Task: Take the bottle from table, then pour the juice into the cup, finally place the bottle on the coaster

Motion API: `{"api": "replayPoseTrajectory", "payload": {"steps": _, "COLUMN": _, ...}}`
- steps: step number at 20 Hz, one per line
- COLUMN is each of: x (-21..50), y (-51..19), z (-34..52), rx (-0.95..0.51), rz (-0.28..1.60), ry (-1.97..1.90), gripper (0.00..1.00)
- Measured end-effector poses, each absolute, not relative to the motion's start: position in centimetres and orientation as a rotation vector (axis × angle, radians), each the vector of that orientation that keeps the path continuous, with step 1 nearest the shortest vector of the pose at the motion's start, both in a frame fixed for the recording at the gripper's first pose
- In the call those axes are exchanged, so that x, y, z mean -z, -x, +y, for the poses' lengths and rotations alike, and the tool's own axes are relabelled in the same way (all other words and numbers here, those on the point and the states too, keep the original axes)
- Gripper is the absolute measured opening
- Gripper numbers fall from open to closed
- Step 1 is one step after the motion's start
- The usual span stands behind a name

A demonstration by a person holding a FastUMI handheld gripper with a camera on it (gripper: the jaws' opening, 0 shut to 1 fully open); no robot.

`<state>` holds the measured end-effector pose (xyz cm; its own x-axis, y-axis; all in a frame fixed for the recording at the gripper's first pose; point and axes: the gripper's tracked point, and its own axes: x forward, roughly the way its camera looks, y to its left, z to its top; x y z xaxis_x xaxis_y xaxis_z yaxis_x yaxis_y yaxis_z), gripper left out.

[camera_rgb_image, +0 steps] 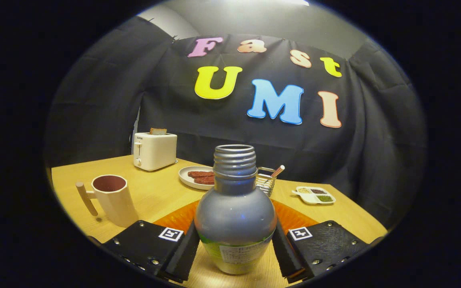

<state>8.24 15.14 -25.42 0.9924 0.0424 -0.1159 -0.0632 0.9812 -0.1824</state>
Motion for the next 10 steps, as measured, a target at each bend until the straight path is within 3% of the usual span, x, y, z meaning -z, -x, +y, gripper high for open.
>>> {"api": "replayPoseTrajectory", "payload": {"steps": 10, "x": 24.1, "y": -11.1, "z": 20.1, "rx": -0.043, "rz": 0.135, "ry": 0.563, "gripper": 0.81}}
